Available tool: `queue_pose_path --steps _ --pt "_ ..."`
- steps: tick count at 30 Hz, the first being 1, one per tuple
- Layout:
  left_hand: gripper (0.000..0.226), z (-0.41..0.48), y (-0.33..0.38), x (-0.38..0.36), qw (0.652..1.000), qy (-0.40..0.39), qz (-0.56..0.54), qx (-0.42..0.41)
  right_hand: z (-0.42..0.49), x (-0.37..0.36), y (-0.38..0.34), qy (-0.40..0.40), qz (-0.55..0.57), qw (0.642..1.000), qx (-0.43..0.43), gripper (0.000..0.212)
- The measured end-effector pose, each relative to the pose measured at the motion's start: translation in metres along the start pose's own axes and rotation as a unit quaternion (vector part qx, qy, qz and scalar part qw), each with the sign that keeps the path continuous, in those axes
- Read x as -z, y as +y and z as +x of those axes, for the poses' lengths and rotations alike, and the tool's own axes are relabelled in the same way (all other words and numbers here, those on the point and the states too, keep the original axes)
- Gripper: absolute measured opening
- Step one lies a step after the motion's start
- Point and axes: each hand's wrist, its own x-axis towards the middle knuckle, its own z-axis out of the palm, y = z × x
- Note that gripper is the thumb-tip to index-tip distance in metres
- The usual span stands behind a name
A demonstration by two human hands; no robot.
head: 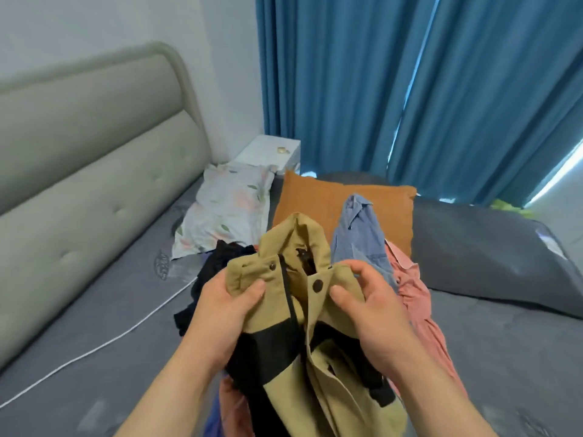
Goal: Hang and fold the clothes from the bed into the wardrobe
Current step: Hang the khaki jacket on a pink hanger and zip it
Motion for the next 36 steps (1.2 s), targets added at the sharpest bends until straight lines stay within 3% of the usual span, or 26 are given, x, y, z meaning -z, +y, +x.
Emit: queue_pose_path --steps 4,6,8,10,13,16,22,30,36 --pt "0.019 -0.048 0.083 -0.021 0.997 0.014 -0.011 -0.077 -0.014 -0.036 -0.084 -0.021 0.007 0.996 0.082 0.015" --pt "0.036 -0.078 0.122 -0.027 0.992 -0.01 -0.031 -0.118 -0.026 -0.051 -0.121 -0.039 0.016 0.993 0.113 0.022" --pt "0.058 -0.107 0.152 -0.025 0.983 -0.031 0.057 -0.171 -0.041 -0.063 -0.154 -0.088 0.037 0.987 0.13 0.023" --pt "0.05 -0.134 0.177 -0.017 0.966 0.018 0.13 -0.222 -0.059 -0.074 -0.184 -0.159 0.083 0.975 0.131 0.024" --pt "0.022 -0.168 0.207 0.008 0.951 0.107 0.123 -0.264 -0.086 -0.094 -0.219 -0.247 0.116 0.949 0.16 0.014" --pt "0.019 -0.205 0.231 0.046 0.946 0.171 0.073 -0.265 -0.107 -0.122 -0.24 -0.328 0.133 0.919 0.174 0.017" --pt "0.013 -0.286 0.247 0.124 0.912 0.311 0.002 -0.267 -0.144 -0.205 -0.264 -0.412 0.151 0.882 0.174 0.025" --pt "0.013 -0.378 0.206 0.215 0.802 0.55 -0.03 -0.232 -0.22 -0.333 -0.235 -0.504 0.048 0.843 0.182 0.013" --pt "0.011 -0.432 0.155 0.256 0.741 0.636 -0.109 -0.187 -0.253 -0.4 -0.196 -0.611 -0.043 0.769 0.186 0.011"
